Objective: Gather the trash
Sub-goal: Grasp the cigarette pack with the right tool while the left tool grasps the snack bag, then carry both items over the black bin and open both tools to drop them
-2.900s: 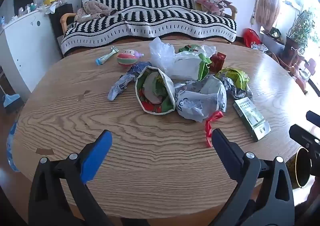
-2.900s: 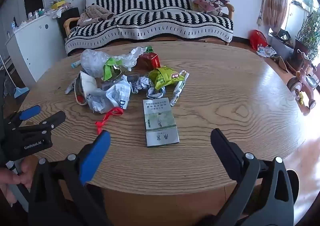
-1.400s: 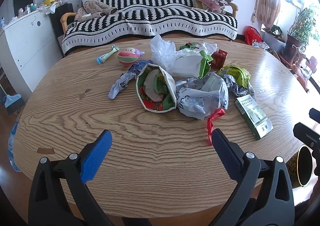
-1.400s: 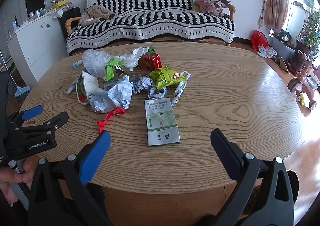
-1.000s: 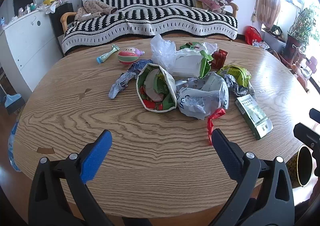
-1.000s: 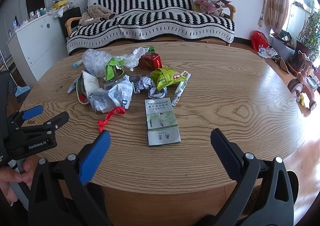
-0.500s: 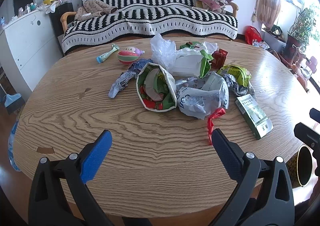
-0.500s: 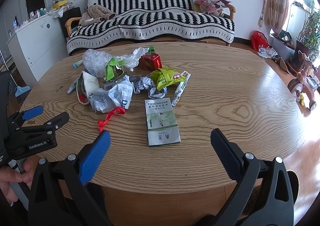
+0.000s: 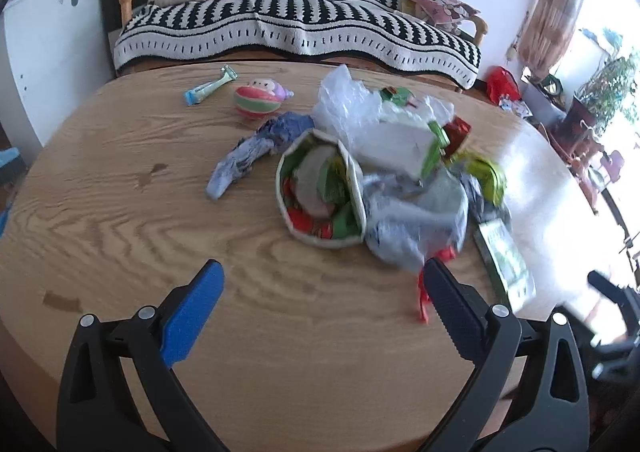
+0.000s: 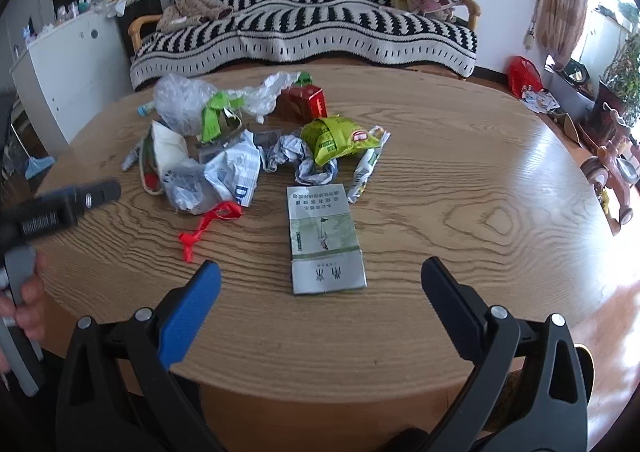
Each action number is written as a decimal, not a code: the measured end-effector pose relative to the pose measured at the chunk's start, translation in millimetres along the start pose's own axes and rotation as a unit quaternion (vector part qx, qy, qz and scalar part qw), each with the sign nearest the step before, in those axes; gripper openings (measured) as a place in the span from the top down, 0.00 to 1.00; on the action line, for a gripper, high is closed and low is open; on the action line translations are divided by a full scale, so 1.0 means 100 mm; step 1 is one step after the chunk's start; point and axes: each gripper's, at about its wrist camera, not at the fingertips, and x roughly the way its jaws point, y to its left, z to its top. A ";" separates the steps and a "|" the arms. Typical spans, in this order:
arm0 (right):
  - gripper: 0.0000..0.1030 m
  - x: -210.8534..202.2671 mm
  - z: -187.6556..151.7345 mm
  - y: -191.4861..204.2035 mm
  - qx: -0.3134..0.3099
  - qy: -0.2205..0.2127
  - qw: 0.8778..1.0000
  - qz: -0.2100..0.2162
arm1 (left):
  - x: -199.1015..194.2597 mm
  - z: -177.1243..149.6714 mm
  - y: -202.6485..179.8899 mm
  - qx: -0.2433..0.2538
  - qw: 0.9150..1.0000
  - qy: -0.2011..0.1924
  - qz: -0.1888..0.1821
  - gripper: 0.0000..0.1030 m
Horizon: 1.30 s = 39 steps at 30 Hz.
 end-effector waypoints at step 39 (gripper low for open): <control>0.45 -0.02 0.16 -1.01 0.085 -0.019 0.996 0.000 | 0.01 0.32 -0.23 0.042 0.997 -0.068 -0.008 0.47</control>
